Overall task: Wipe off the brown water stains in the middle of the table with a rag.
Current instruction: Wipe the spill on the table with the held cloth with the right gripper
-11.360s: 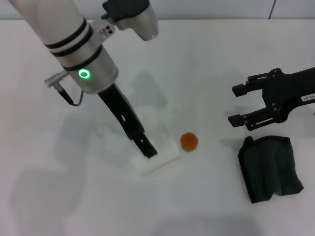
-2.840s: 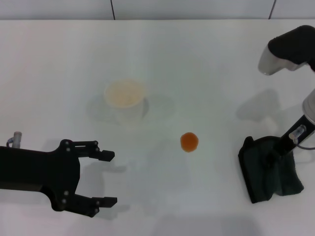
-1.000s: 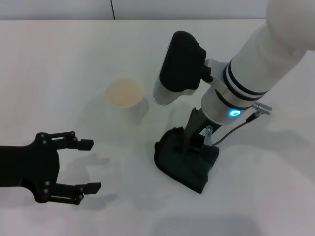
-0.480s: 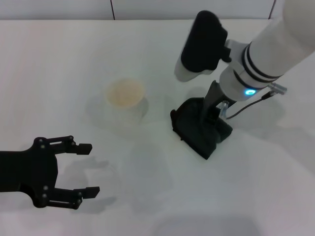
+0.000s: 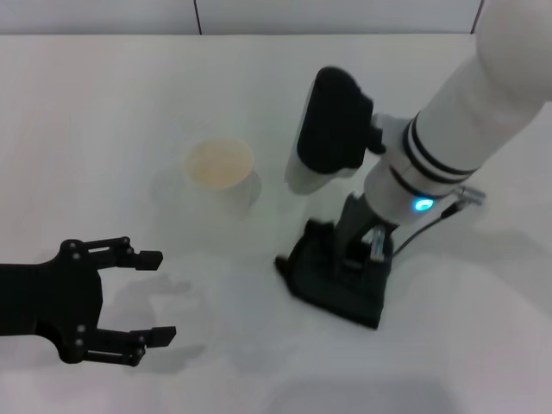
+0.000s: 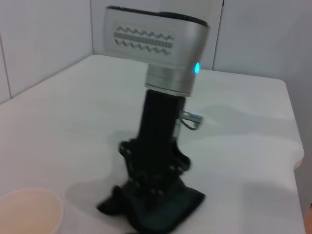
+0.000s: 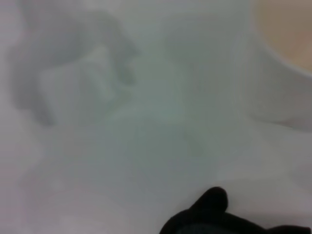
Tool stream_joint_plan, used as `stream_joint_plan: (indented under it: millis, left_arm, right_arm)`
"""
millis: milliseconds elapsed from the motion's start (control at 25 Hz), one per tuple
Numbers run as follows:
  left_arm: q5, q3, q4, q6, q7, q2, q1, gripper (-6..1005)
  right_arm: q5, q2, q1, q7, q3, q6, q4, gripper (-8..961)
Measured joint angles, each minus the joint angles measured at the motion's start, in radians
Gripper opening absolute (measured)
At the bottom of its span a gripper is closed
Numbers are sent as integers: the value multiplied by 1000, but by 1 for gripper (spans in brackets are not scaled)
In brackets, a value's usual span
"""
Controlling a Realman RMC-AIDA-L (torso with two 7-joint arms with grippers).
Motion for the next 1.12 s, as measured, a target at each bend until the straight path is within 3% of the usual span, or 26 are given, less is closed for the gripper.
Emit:
stream_joint_plan:
  millis: [160,400,840,1120]
  left_arm:
    - [-2,1,0,0,0,0,-2,874]
    - [-5,1,0,2,-1,0,0,874]
    - [-5,-1,0,9,-3,0,3,874]
    - [-5,-3,-1,9,-3,0,-3,874]
  right_arm:
    - [95,1,3,-46,-15,-13,2,71]
    - [92,-3,9,-60,-13,23,26,70]
    - [-45,-8,8,-112,156,80,100,69]
    - [38,1,24,-109,33,61,87,71]
